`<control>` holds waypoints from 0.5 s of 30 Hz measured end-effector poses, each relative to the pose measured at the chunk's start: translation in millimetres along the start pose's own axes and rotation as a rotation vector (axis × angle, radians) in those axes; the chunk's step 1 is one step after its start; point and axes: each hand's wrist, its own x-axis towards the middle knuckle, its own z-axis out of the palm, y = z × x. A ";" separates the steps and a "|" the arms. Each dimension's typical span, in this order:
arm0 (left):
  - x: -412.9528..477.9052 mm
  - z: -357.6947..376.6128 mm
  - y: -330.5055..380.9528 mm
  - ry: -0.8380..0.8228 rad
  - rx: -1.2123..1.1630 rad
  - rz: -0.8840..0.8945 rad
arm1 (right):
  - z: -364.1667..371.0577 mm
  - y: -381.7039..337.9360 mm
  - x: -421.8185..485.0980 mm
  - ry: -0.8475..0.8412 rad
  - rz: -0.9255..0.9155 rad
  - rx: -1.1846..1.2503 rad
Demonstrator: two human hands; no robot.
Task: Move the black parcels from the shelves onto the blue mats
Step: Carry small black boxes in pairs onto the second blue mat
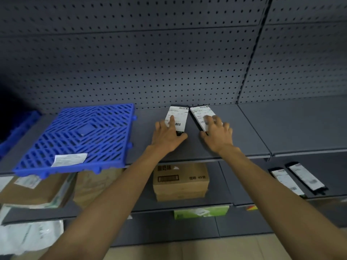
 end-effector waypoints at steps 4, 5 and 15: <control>2.1 -24.8 -19.7 0.077 0.019 -0.044 | -3.6 -26.8 10.0 0.056 -0.052 0.042; 0.9 -33.0 -28.7 0.092 0.034 -0.059 | -4.4 -37.9 12.2 0.064 -0.069 0.051; -49.9 -118.2 -173.5 0.188 0.021 -0.248 | 16.6 -204.6 11.2 0.060 -0.331 0.111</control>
